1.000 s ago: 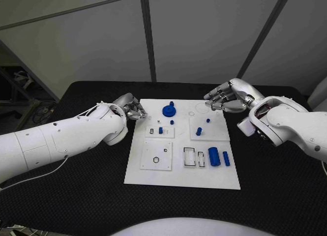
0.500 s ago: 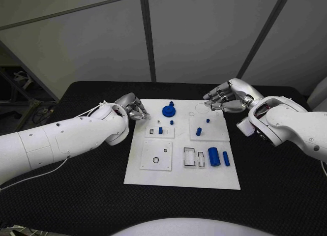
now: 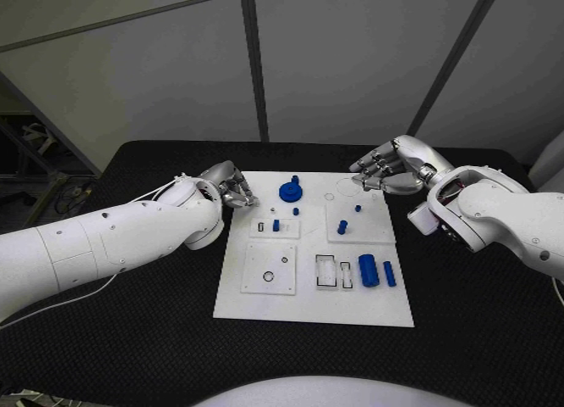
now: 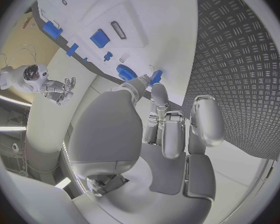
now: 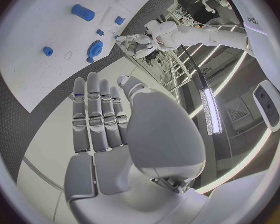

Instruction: Assemble the parts on the task board

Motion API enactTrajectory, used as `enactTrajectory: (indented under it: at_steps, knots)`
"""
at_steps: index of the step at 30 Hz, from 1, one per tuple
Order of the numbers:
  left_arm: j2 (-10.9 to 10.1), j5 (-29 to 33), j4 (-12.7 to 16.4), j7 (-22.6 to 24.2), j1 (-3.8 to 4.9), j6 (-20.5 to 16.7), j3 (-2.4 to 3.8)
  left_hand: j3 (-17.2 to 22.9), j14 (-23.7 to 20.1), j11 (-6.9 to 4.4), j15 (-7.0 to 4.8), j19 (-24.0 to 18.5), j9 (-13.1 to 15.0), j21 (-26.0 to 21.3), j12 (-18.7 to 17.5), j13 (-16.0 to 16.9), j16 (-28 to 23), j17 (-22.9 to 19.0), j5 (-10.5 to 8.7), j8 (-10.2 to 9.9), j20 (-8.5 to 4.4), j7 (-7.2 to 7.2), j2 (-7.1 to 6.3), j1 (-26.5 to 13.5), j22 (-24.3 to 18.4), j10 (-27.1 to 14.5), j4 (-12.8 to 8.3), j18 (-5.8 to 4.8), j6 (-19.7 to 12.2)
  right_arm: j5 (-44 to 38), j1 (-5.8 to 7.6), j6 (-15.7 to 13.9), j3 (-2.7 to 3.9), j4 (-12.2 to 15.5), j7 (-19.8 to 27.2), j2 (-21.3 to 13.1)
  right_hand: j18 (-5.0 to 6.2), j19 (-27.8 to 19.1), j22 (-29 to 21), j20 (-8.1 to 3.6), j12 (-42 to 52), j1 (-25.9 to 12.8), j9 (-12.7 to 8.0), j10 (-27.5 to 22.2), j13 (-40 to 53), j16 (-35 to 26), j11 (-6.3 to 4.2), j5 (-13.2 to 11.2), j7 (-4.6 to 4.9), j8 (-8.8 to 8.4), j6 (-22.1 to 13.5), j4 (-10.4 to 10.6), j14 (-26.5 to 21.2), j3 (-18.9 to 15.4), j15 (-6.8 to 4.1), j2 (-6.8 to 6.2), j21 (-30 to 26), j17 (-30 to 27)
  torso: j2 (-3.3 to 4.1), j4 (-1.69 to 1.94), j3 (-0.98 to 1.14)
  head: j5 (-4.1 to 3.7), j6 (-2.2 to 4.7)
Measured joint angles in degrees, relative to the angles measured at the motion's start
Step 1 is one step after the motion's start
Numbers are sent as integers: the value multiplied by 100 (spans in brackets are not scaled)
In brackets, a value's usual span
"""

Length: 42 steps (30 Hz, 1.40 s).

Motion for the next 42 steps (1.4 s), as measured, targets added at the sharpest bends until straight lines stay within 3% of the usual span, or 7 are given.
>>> enactTrajectory:
  at_steps: [9, 42]
  knots:
    - [43, -100, -29, -5, 1, 85, 0, -56, 0, 0, 0, 0, 0, 0, 0, -47, 0, 0, 0, 109, 0, 7, -93, -93, 0, 0, 55, 0, 47, 0, 0, 1, 0, -5, 0, 7, 0, 0, 0, 0, 0, 0, 0, 0, 1, 0, 0, 0, 0, 0, 0, 0, 0, 0, 0, 0, 0, 0, -2, -1, 0, -9, 1]
    - [54, -304, 20, -8, 0, 302, -2, -447, 0, 43, 0, -1, 27, -100, -38, -191, 0, 0, 0, 56, 0, -7, -278, -218, -1, -125, 142, -1, 134, 0, 0, 2, 0, -10, 2, 8, 0, 0, -4, 0, -21, 0, 0, 0, -10, 0, 0, 0, 0, -24, 0, 0, 0, 0, 0, 0, -22, -2, -3, 7, 0, -14, 18]
